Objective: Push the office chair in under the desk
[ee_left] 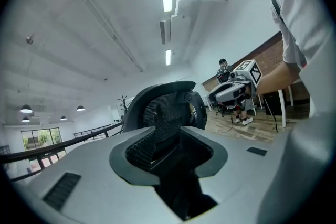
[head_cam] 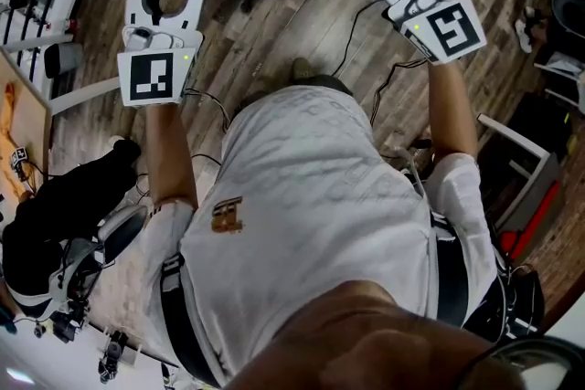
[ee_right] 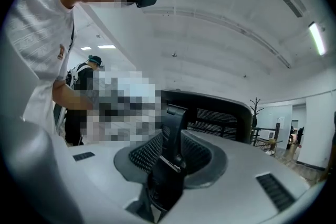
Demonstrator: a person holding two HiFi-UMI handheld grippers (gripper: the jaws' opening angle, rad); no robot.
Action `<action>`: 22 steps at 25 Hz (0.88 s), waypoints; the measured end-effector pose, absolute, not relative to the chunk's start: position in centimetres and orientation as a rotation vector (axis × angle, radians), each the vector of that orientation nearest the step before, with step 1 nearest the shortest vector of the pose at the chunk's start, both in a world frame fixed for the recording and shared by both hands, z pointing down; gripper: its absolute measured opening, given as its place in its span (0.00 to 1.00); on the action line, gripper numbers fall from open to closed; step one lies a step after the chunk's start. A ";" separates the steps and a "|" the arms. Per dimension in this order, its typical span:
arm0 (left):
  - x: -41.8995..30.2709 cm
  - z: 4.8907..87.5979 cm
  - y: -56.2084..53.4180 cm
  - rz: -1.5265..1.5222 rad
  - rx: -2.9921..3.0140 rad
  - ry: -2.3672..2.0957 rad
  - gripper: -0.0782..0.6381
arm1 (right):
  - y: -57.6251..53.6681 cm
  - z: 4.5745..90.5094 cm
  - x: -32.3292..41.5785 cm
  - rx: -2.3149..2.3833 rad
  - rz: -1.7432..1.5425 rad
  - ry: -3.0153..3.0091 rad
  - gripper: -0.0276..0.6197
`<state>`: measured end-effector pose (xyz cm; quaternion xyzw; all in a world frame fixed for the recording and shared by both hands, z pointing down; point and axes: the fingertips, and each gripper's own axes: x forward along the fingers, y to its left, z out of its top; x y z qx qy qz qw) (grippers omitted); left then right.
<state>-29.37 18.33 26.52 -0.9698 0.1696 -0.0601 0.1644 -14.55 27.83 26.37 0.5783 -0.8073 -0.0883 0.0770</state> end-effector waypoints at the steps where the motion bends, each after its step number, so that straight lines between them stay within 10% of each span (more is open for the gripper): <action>1: -29.1 26.7 18.0 -0.192 -2.743 0.480 0.30 | 27.5 26.5 -14.2 1.715 -0.269 -2.409 0.20; 22: -24.6 32.7 15.2 -0.693 -2.104 0.418 0.48 | 22.3 33.8 -8.0 1.140 -0.609 -1.715 0.41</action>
